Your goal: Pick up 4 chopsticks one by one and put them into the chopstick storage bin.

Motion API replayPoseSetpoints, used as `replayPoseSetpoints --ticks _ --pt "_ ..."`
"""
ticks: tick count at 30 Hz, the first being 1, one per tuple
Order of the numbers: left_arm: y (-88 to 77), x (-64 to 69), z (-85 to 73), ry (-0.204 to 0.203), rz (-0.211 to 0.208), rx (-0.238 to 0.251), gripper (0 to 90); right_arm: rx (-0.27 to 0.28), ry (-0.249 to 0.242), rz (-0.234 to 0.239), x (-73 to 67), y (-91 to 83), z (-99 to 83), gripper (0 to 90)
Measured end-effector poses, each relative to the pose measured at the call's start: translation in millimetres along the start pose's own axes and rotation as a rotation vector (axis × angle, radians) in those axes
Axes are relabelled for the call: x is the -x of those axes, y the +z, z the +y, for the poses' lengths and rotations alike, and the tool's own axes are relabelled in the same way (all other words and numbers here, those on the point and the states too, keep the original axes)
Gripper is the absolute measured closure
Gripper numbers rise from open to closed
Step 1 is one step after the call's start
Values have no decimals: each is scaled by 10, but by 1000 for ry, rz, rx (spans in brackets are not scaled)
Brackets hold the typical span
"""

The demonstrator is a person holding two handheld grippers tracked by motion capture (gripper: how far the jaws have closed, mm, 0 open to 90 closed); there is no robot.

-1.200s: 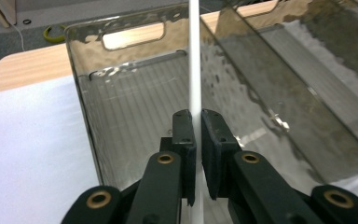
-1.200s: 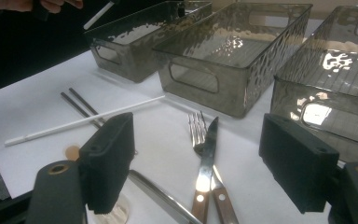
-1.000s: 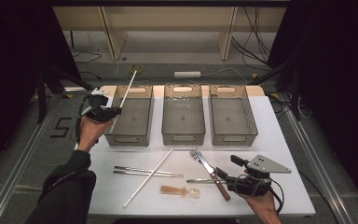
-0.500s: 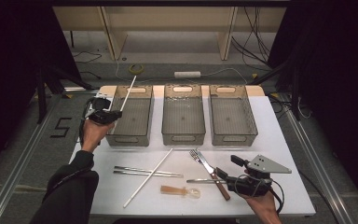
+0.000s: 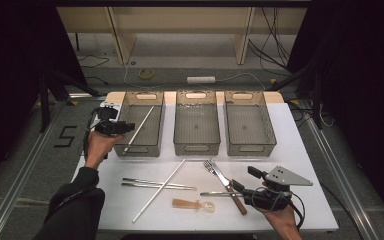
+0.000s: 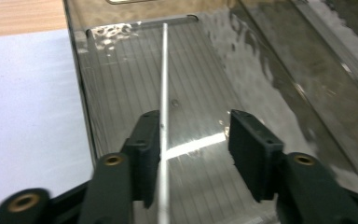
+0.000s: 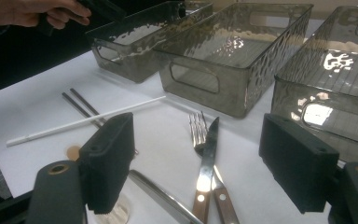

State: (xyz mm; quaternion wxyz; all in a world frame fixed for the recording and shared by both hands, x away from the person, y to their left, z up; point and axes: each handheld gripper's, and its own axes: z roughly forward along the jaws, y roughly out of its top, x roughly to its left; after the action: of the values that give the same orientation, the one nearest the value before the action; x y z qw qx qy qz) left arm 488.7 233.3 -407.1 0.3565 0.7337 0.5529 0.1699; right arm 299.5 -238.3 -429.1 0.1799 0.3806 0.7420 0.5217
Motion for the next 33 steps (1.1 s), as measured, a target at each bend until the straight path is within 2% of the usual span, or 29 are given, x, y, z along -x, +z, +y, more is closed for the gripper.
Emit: replayPoseSetpoints --ticks 4,7,8,11,13,19,26,33 --pt "-137 107 -60 0 -38 1 452 -1 -2 -1 -9 -1 1 277" --pt "-225 195 -136 31 -50 5 391 -3 -3 0 -4 4 -3 277" --pt "-243 215 -153 26 -56 13 383 -3 -3 0 -3 3 -4 277" --pt "-342 281 -189 44 -69 6 351 0 -3 1 -6 -6 3 276" --pt "-401 325 -231 50 -99 1 339 -3 -3 1 -8 -1 2 277" --pt "-518 487 -323 104 -124 -27 309 -5 -7 3 -15 3 6 277" --pt "-537 733 -483 165 -152 -99 275 -7 -9 3 -17 8 6 277" --pt "-528 894 -663 218 -166 -175 265 -11 -8 9 -13 12 2 277"
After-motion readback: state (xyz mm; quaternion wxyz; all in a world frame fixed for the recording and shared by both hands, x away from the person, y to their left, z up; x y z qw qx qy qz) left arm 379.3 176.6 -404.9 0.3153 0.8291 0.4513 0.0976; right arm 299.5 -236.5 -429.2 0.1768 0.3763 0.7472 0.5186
